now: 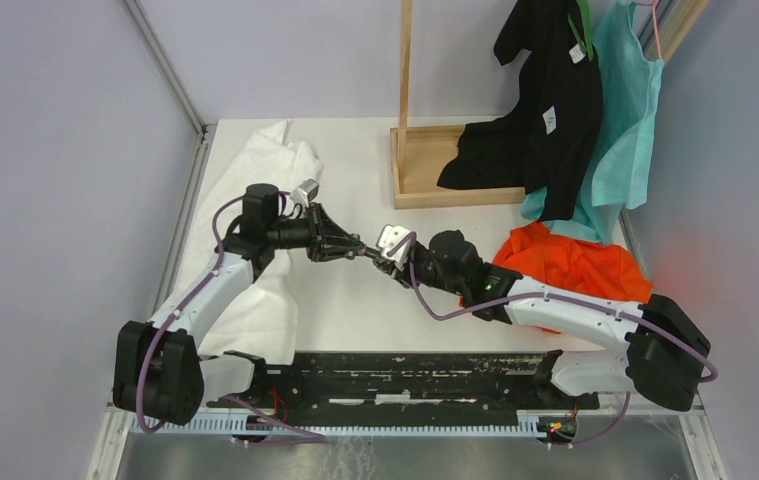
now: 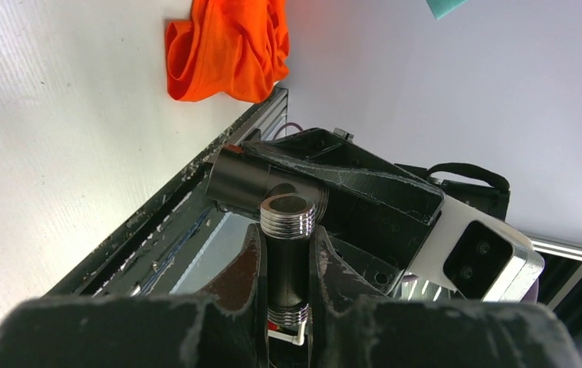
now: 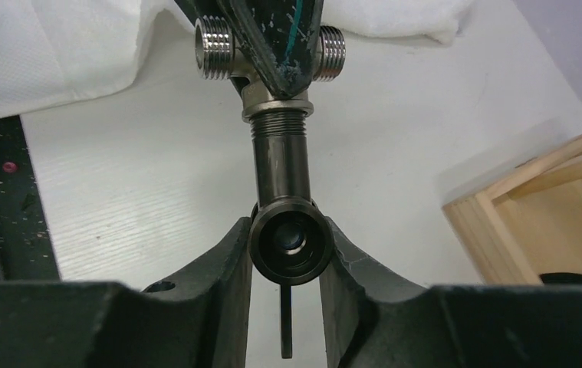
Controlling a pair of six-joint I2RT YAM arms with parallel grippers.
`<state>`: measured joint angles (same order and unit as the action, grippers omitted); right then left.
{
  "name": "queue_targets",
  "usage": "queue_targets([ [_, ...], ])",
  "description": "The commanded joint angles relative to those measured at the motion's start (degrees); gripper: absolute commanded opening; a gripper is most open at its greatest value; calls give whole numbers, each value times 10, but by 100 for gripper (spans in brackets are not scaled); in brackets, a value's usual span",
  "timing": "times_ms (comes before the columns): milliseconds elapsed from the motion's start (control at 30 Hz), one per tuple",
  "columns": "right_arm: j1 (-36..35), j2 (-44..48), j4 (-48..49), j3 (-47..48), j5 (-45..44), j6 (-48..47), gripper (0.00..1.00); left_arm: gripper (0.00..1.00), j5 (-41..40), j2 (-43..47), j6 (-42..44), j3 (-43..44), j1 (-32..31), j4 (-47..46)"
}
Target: Install the water faucets
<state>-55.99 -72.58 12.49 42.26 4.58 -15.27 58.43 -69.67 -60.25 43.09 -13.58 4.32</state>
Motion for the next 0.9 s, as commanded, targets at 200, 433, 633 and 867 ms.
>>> queue_targets([
  [200, 97, -76, -46, 133, 348, 296, 26, 3, 44, -5, 13, 17, -2, -79],
  [433, 167, -186, 112, 186, 559, 648, 27, 3, 60, -12, 34, 13, -1, -92],
  [633, 208, -217, 272, 160, 581, 857, 38, 3, 51, -14, 37, 12, -1, -84],
  [867, 234, -158, -97, 203, 517, 591, 64, 3, 38, -17, 25, 16, -1, -89],
])
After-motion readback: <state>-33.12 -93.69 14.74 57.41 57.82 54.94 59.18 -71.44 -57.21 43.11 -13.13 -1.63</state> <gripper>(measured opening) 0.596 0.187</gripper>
